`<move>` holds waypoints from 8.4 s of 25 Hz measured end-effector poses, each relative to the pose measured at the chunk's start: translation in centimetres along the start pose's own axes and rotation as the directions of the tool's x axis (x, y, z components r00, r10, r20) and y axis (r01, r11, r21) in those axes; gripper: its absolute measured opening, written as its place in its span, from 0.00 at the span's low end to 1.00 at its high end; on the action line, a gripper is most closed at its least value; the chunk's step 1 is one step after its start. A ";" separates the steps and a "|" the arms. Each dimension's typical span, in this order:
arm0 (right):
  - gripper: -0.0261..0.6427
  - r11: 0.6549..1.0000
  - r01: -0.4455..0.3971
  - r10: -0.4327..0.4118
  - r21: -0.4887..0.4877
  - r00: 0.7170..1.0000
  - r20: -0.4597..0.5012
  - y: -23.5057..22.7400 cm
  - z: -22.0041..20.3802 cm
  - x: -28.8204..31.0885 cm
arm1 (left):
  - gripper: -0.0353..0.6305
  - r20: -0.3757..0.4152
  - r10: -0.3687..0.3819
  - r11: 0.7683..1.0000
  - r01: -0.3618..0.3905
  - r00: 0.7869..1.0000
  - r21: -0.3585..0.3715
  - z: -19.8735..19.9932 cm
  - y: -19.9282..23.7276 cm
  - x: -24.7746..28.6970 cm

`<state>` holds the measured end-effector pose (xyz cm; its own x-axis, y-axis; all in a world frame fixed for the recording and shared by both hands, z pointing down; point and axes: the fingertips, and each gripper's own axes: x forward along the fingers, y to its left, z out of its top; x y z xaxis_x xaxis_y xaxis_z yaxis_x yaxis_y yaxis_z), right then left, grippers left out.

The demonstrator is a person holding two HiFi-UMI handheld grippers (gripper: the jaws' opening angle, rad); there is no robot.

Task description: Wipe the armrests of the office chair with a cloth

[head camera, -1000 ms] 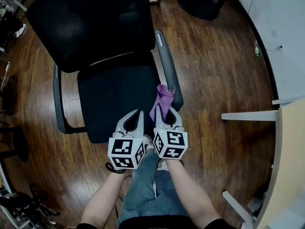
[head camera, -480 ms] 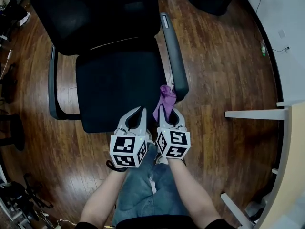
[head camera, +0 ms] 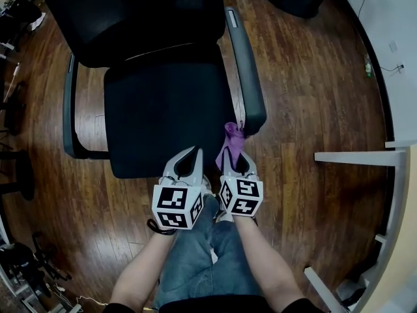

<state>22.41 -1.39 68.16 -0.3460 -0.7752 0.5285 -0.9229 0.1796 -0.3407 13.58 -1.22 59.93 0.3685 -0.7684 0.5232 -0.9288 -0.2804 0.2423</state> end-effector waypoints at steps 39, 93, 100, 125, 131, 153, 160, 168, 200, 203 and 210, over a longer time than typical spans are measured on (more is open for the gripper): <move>0.15 0.831 -0.281 0.448 -0.480 0.850 0.278 22.6 27.3 -23.8 | 0.06 0.396 0.177 0.983 -0.180 0.901 -0.029 21.9 -5.3 -24.7; 0.15 0.678 -0.332 0.395 -0.656 0.917 -0.056 54.4 27.1 18.8 | 0.06 0.240 0.302 0.942 -0.250 0.923 -0.224 26.6 43.5 -22.8; 0.15 0.676 -0.349 0.396 -0.650 0.915 -0.079 53.5 28.3 26.2 | 0.06 0.171 0.292 0.938 -0.247 0.941 -0.243 27.5 45.0 -15.6; 0.15 0.721 -0.366 0.375 -0.588 0.920 -0.113 51.9 24.1 25.8 | 0.06 0.092 0.266 0.947 -0.242 0.960 -0.211 25.3 45.0 -14.6; 0.15 0.735 -0.352 0.356 -0.579 0.928 -0.112 52.2 21.4 21.9 | 0.06 0.081 0.222 0.960 -0.204 0.972 -0.190 22.9 43.2 -17.3; 0.15 0.798 -0.259 0.275 -0.544 0.960 -0.053 51.9 10.3 7.0 | 0.06 0.093 0.136 0.986 -0.125 0.986 -0.113 13.5 38.4 -27.6; 0.15 0.819 -0.237 0.255 -0.522 0.966 -0.037 51.0 6.9 3.4 | 0.06 0.101 0.116 0.988 -0.105 0.988 -0.112 11.4 37.8 -28.8; 0.15 0.837 -0.230 0.249 -0.496 0.968 -0.028 49.8 3.2 1.6 | 0.06 0.091 0.093 0.991 -0.083 0.991 -0.105 9.5 36.7 -27.6; 0.15 0.864 -0.261 0.262 -0.431 0.963 -0.057 46.8 -1.9 1.6 | 0.06 0.061 0.096 0.991 -0.090 0.993 -0.095 6.7 34.7 -24.9; 0.15 0.868 -0.246 0.252 -0.432 0.967 -0.046 47.9 0.4 1.0 | 0.06 0.066 0.083 0.992 -0.077 0.994 -0.096 8.4 34.8 -25.8; 0.15 0.878 -0.199 0.237 -0.436 0.971 0.034 48.8 7.2 1.9 | 0.06 0.097 0.054 0.996 -0.047 0.994 -0.081 12.9 34.8 -25.8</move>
<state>-22.06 1.53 46.90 -0.5487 -0.7309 0.4059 -0.8150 0.5757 -0.0651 -28.75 1.43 44.35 0.3118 -0.8349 0.4537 -0.9387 -0.1966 0.2833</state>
